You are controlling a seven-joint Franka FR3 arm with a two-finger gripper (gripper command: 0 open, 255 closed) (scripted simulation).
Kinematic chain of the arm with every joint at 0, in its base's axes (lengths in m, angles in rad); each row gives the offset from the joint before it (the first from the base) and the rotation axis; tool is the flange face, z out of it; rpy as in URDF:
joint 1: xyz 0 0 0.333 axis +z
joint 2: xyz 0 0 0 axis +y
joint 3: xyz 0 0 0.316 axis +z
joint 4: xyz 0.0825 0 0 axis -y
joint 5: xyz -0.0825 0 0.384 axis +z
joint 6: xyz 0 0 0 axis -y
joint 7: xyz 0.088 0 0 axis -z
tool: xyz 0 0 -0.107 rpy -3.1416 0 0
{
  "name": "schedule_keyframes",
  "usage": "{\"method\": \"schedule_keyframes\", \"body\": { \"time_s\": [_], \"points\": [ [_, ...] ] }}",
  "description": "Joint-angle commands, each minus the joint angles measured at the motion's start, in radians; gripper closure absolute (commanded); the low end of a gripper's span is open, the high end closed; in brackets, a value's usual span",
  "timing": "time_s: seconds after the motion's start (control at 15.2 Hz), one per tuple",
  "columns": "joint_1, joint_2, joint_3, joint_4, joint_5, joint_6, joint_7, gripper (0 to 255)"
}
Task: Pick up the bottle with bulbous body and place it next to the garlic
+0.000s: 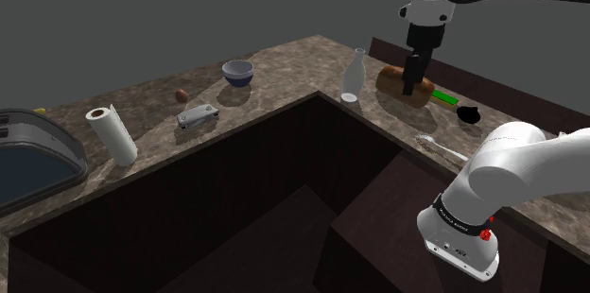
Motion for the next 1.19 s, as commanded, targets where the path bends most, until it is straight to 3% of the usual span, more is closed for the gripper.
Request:
{"method": "schedule_keyframes", "body": {
  "time_s": [0.0,0.59,1.12],
  "points": [
    [0.0,0.0,0.0,0.0,0.0,0.0,0.0,0],
    [-0.031,0.272,-0.13,0.112,-0.086,0.199,-0.147,0],
    [-0.044,0.545,-0.23,0.293,-0.087,0.327,-0.28,0]
  ]
}}
